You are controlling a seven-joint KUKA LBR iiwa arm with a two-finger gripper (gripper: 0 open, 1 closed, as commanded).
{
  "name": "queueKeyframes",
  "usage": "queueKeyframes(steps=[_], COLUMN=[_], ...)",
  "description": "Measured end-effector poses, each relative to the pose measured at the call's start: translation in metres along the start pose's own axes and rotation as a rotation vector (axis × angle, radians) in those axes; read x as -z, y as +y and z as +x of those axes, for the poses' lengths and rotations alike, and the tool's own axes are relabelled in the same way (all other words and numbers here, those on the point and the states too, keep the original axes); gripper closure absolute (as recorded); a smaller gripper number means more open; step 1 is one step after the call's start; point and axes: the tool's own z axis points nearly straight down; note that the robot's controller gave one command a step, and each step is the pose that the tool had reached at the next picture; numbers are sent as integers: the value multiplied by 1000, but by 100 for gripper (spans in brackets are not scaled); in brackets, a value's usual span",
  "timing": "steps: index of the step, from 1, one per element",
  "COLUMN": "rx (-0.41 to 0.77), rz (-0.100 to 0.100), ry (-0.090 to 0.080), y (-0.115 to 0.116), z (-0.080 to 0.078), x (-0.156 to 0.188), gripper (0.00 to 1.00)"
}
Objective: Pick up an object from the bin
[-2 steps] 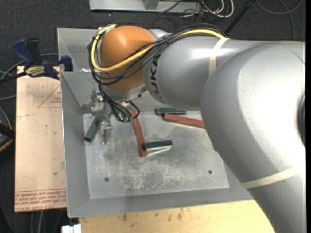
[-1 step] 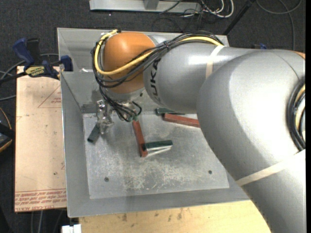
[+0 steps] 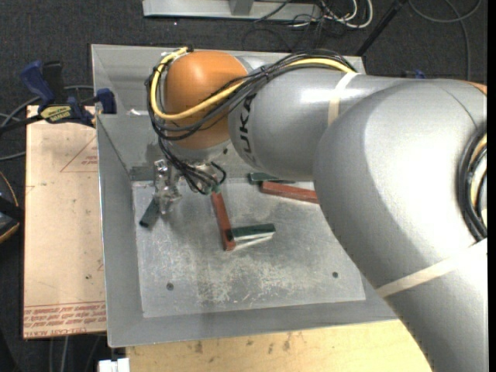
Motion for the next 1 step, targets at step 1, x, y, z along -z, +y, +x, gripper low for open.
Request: queueKeyframes(steps=[1], rx=[7], rz=[-1], ry=[27], y=[3], z=[3], x=[51], gripper=[100])
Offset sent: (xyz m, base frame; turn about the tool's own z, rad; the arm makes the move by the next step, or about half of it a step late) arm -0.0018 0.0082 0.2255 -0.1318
